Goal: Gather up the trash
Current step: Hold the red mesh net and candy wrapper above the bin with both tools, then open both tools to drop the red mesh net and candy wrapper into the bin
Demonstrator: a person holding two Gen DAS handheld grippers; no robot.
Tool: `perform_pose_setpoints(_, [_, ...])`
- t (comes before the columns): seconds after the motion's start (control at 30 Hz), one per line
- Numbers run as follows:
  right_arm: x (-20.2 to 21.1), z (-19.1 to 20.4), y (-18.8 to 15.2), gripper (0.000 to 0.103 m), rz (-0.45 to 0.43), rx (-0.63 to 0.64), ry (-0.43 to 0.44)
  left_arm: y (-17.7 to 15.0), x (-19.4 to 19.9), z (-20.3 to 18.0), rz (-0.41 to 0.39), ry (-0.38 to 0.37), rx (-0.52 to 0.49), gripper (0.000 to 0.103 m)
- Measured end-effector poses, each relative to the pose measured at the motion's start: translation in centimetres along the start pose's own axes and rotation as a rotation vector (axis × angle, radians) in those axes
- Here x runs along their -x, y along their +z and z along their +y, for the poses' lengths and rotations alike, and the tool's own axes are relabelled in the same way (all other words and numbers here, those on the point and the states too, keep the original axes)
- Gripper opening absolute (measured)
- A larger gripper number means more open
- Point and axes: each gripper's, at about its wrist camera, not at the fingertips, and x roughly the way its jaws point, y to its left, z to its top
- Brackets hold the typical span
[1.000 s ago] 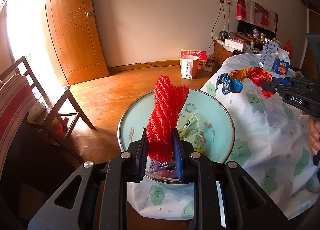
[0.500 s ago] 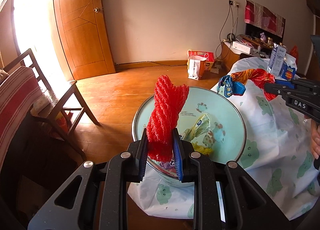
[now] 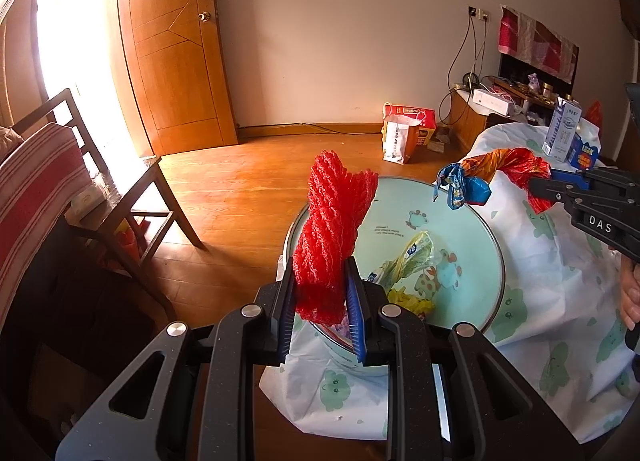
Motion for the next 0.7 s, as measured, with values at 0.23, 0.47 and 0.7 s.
perform_pose_setpoints(0.23, [-0.1, 0.5, 0.1, 0.017, 0.001, 0.012, 0.003, 0.0, -0.1, 0.3, -0.002, -0.006, 0.002, 0.023])
perform_pose_setpoints(0.47, [-0.1, 1.2, 0.5, 0.017, -0.006, 0.025, 0.032, 0.1, 0.2, -0.2, -0.012, -0.023, -0.001, 0.026])
perform_pose_setpoints(0.7, [0.3, 1.0, 0.5, 0.045, -0.027, 0.009, 0.068, 0.2, 1.0, -0.8, -0.045, -0.013, 0.005, 0.063])
